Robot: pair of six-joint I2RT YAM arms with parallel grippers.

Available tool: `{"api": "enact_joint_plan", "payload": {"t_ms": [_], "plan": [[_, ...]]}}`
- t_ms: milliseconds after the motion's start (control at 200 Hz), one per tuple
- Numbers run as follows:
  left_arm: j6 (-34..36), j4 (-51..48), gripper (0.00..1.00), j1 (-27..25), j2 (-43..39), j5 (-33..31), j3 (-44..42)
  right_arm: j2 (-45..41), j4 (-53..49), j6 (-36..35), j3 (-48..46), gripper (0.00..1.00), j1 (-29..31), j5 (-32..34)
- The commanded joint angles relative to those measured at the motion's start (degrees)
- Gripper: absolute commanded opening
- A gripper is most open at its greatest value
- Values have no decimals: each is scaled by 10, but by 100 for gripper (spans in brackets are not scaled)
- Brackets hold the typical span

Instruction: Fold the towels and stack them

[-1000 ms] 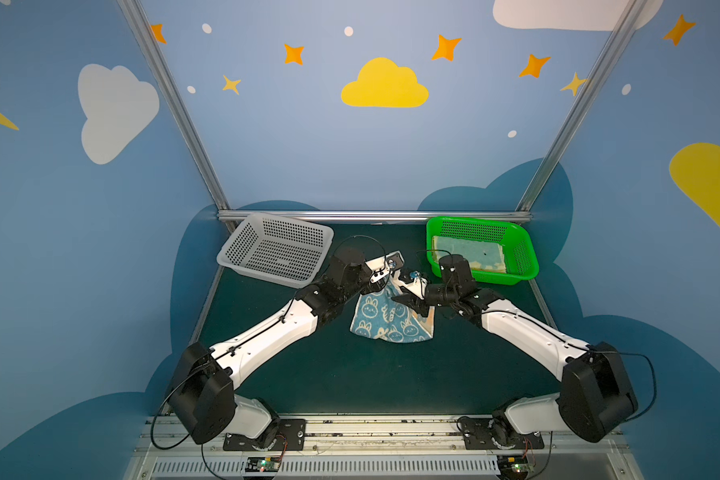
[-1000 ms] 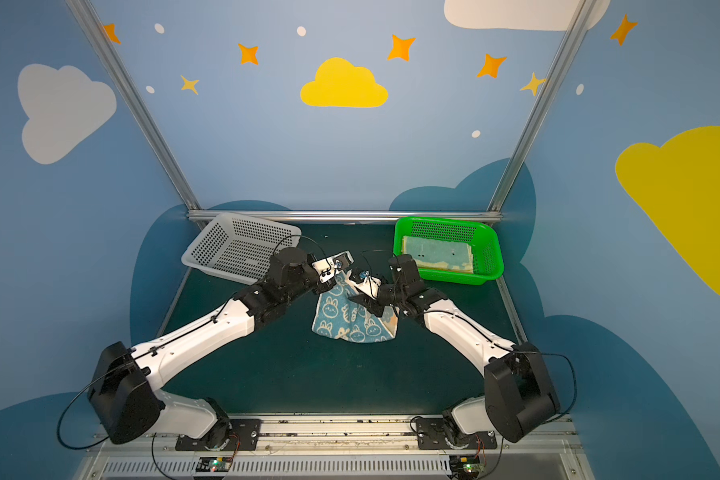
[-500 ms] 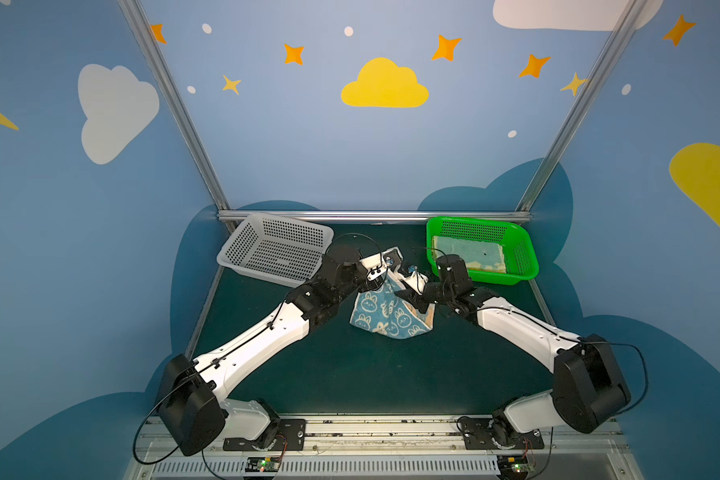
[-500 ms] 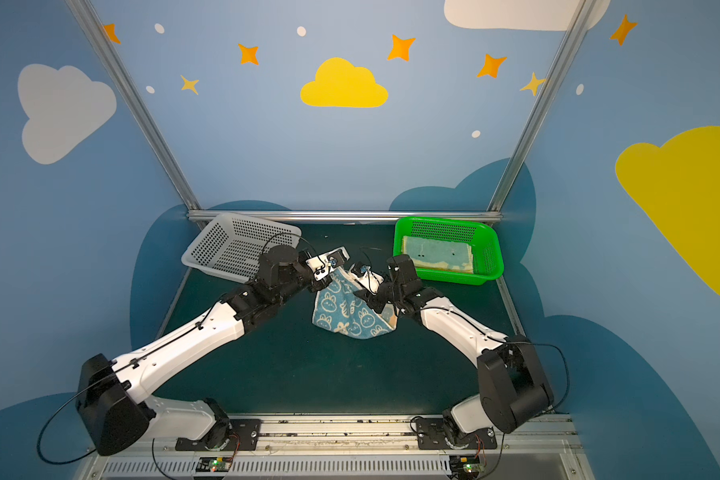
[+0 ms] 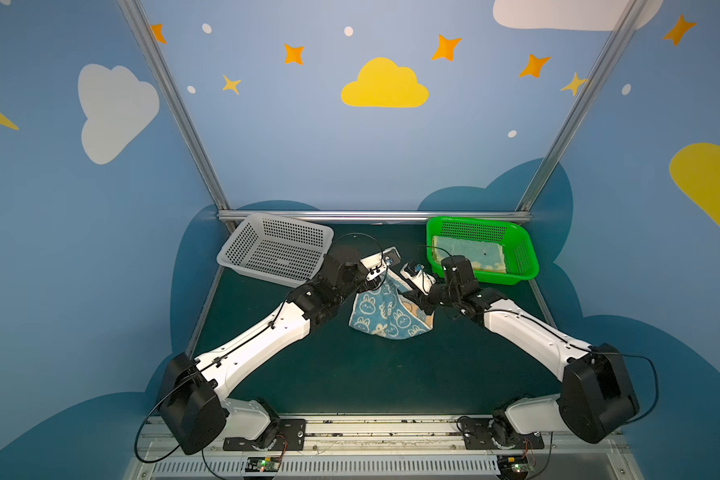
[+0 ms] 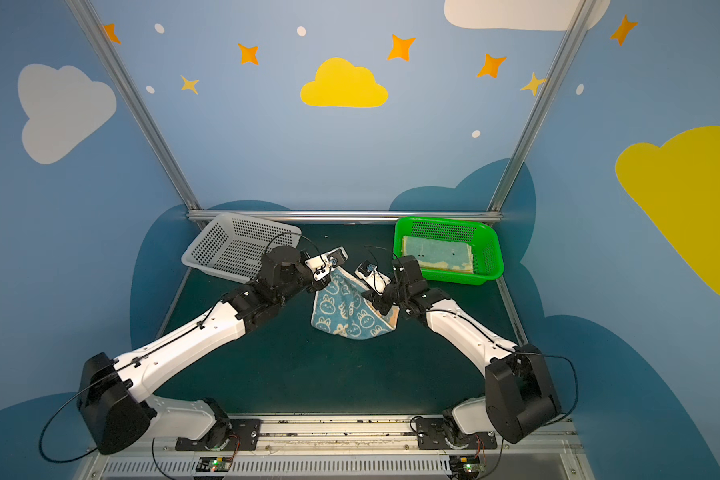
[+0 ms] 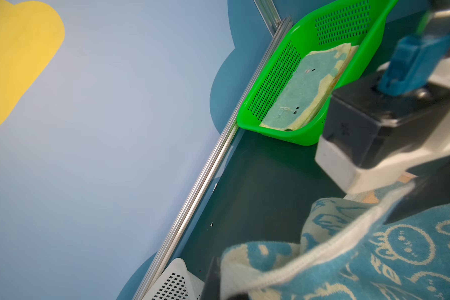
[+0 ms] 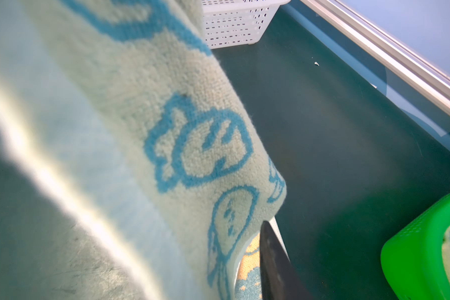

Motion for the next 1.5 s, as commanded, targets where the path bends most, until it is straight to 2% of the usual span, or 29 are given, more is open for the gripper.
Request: {"api": "enact_joint_plan", "payload": {"t_ms": [0,230,501,676,761,896,1006,1136,1307,1492], "plan": [[0,-2,4,2,5,-13,13,-14,-25,9,-14,31,-9,5],[-1,-6,4,7,6,-14,14,-36,-25,10,-30,31,-26,-2],[-8,-6,4,7,8,-9,13,-35,-12,3,-37,27,-35,-49],[-14,-11,4,8,7,-9,13,-14,-12,-14,-33,12,-35,-76],[-22,-12,4,11,7,-9,13,-9,-11,-12,-31,0,-35,-79],[-67,-18,4,24,9,-4,17,-8,-4,-2,-16,0,-36,-58],[-128,-25,4,40,18,8,33,-2,-8,29,27,0,-41,3],[-193,-64,4,53,48,9,105,11,-45,54,126,0,-54,68],[-224,-179,4,56,108,-50,260,23,-86,54,261,0,-74,121],[-246,-254,4,59,125,-60,371,11,-78,49,343,0,-92,97]]}}
